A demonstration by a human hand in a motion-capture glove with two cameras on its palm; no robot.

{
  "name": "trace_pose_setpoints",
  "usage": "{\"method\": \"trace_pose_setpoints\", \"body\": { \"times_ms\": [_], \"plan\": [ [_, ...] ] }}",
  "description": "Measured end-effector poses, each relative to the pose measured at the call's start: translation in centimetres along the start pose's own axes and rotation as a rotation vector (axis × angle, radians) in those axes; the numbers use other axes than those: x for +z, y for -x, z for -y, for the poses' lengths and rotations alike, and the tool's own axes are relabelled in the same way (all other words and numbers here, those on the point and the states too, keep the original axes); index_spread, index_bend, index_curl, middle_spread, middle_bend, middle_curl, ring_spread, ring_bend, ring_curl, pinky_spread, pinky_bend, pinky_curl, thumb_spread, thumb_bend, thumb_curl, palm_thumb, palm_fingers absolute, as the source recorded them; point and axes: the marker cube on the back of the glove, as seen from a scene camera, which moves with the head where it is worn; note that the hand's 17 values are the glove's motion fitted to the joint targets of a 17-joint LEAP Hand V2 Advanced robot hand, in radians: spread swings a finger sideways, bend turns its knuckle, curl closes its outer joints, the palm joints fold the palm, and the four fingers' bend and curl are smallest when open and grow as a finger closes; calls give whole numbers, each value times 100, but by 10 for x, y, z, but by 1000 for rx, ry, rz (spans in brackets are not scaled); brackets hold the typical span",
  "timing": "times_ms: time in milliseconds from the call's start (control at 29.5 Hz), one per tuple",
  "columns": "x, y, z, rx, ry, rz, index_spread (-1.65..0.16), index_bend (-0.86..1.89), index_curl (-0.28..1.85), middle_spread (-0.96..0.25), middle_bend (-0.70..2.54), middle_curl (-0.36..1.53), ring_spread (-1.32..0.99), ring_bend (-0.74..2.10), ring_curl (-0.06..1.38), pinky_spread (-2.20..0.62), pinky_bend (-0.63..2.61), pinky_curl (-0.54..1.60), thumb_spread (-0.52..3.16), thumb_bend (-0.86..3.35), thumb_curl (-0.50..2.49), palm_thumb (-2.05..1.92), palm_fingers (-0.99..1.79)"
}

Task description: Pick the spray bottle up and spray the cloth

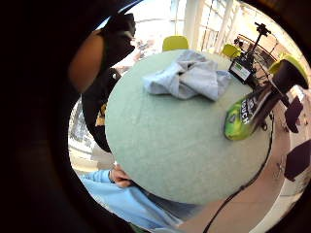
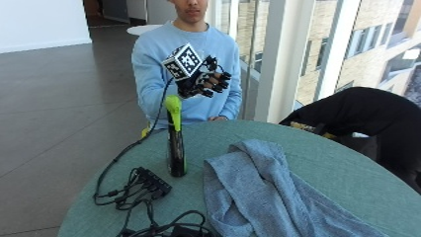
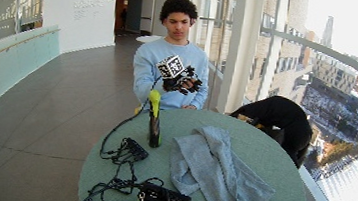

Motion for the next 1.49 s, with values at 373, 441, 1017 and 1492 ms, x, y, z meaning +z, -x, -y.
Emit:
{"method": "trace_pose_setpoints", "body": {
  "times_ms": [373, 441, 1017, 1492],
  "plan": [
    [-49, -66, -44, 228, -290, 278, -40, 15, 31, -7, 21, 37, 2, 22, 28, 21, 18, 31, 111, -3, 30, 62, 59],
    [-56, -83, -47, 277, -306, 308, -40, 15, 31, -7, 21, 37, 2, 22, 28, 21, 18, 31, 111, -3, 29, 61, 59],
    [-56, -209, -11, 490, -371, 418, -39, 14, 31, -8, 20, 38, 1, 24, 30, 22, 19, 32, 107, -2, 29, 59, 63],
    [-23, -247, 38, 500, -317, 580, -38, 10, 25, -8, 25, 40, 1, 28, 32, 23, 26, 35, 98, -3, 29, 53, 65]
  ]
}}
